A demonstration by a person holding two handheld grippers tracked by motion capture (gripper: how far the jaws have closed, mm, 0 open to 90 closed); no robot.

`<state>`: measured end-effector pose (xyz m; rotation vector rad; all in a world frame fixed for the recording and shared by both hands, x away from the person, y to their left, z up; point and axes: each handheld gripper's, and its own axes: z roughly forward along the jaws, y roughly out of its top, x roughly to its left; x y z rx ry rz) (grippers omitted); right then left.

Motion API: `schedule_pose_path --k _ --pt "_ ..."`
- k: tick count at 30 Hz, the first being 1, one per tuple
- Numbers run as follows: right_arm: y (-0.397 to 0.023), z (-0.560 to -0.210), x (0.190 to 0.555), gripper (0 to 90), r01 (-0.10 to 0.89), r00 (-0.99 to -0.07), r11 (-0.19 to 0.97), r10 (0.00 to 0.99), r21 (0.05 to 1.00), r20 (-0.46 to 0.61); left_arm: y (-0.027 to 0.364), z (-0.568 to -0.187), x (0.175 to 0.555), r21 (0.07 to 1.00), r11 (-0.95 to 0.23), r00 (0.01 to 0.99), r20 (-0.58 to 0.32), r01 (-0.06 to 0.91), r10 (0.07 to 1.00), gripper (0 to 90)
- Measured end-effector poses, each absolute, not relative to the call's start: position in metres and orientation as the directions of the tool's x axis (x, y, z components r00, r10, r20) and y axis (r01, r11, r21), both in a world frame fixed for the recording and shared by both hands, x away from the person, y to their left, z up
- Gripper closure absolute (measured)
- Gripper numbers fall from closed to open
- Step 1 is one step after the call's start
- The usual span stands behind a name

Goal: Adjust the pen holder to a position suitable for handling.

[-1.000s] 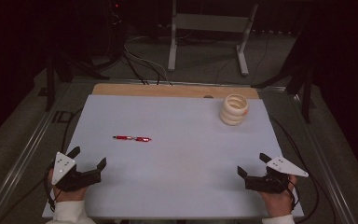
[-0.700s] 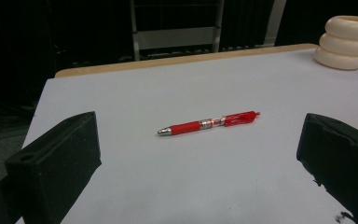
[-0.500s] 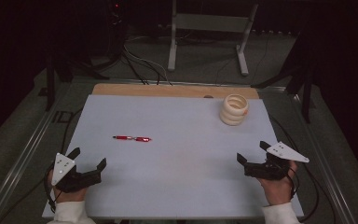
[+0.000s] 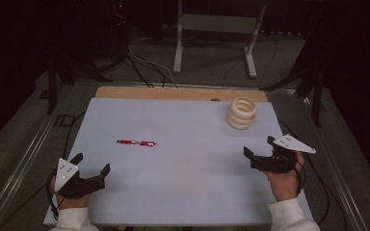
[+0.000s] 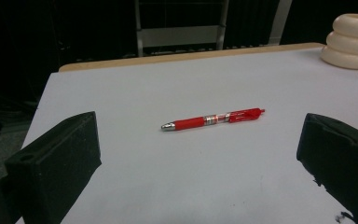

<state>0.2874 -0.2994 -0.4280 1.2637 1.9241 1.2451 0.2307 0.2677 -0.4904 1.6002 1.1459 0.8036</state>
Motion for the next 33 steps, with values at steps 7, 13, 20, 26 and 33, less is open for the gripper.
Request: schedule_pose_path --k 7,13,20,26,33 --pt "-0.302 -0.423 0.303 0.0 0.438 -0.412 0.123 0.908 0.891 0.077 0.268 -0.491 0.231 0.952 -0.079 0.332 -0.025 0.296 0.943 0.1" --pt "-0.301 -0.417 0.314 0.0 0.437 -0.403 0.118 0.912 0.892 0.077 0.267 -0.492 0.231 0.950 -0.086 0.337 -0.021 0.299 0.941 0.1" --pt "-0.298 -0.411 0.328 0.0 0.438 -0.407 0.138 0.912 0.888 0.059 0.267 -0.491 0.230 0.951 -0.083 0.335 -0.022 0.297 0.942 0.1" --pt "-0.296 -0.410 0.338 0.0 0.451 -0.407 0.139 0.911 0.881 0.064 0.267 -0.492 0.230 0.952 -0.081 0.332 -0.023 0.296 0.943 0.1" --pt "-0.295 -0.408 0.348 0.0 0.462 -0.402 0.124 0.912 0.878 0.083 0.267 -0.491 0.229 0.954 -0.077 0.332 -0.025 0.291 0.943 0.1"
